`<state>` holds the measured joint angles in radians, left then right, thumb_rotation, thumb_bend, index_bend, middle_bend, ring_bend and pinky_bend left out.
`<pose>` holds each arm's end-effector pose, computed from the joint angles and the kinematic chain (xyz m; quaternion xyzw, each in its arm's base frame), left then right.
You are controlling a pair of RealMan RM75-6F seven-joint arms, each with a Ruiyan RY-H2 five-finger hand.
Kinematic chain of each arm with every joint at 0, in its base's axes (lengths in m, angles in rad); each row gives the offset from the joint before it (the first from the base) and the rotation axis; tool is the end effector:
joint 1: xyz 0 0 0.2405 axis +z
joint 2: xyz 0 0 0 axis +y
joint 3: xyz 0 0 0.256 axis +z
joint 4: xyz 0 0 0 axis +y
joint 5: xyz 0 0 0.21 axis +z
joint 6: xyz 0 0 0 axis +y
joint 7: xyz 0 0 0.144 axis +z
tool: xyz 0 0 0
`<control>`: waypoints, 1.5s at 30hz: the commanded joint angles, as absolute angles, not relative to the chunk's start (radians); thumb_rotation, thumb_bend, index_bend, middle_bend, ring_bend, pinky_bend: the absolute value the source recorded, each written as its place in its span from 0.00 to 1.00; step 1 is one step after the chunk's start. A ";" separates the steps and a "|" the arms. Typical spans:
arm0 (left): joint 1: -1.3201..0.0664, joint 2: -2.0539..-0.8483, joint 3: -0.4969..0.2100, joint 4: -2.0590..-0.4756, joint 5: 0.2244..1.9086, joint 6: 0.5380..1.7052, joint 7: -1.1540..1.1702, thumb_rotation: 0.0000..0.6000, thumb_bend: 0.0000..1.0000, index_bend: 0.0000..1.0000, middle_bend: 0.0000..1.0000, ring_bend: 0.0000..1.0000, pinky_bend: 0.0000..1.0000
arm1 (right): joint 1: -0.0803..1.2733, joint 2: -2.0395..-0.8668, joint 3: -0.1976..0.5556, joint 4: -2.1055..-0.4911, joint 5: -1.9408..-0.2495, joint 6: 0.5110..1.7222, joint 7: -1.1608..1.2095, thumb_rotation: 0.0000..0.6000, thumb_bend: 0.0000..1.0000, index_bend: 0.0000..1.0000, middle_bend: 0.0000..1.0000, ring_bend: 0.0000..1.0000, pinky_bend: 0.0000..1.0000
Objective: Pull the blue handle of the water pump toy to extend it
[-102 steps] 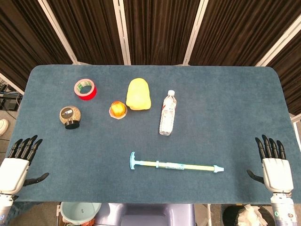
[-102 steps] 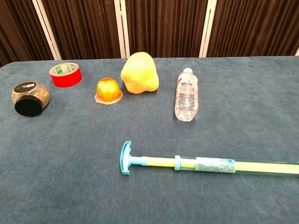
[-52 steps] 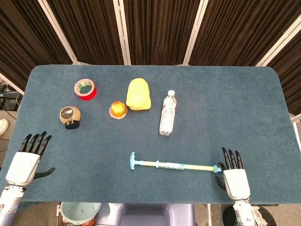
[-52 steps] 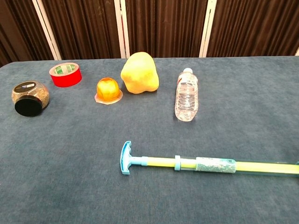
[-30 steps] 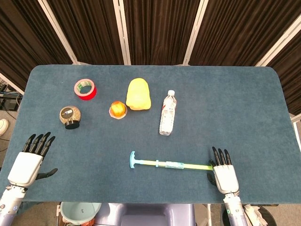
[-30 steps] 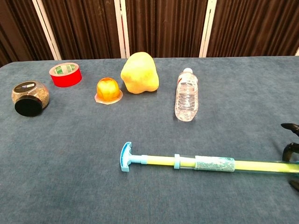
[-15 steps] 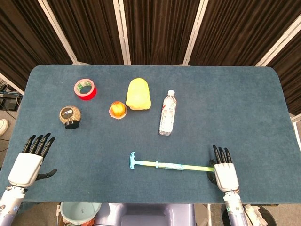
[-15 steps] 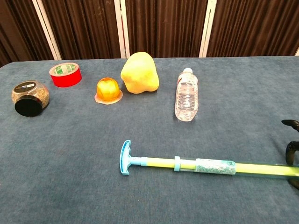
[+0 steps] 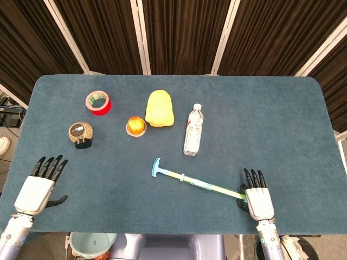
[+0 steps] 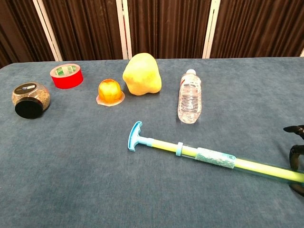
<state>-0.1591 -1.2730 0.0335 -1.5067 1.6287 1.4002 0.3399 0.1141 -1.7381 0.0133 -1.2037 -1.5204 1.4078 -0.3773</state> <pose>-0.2962 0.1830 0.0890 -0.7280 -0.2743 -0.3027 0.5506 -0.2876 -0.1787 -0.0276 0.6681 -0.3490 0.3216 0.5731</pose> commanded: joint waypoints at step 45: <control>-0.540 -1.799 -0.054 -1.188 1.635 1.136 0.151 1.00 0.12 0.35 0.04 0.01 0.06 | 0.121 -1.679 -0.047 -1.440 -1.601 1.419 -0.531 1.00 0.38 0.68 0.11 0.01 0.00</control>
<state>-0.5389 -1.7969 -0.0543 -1.1895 1.6371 1.1380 0.1489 0.1215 -1.6797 -0.0466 -1.4379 -1.5999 1.4184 -0.5295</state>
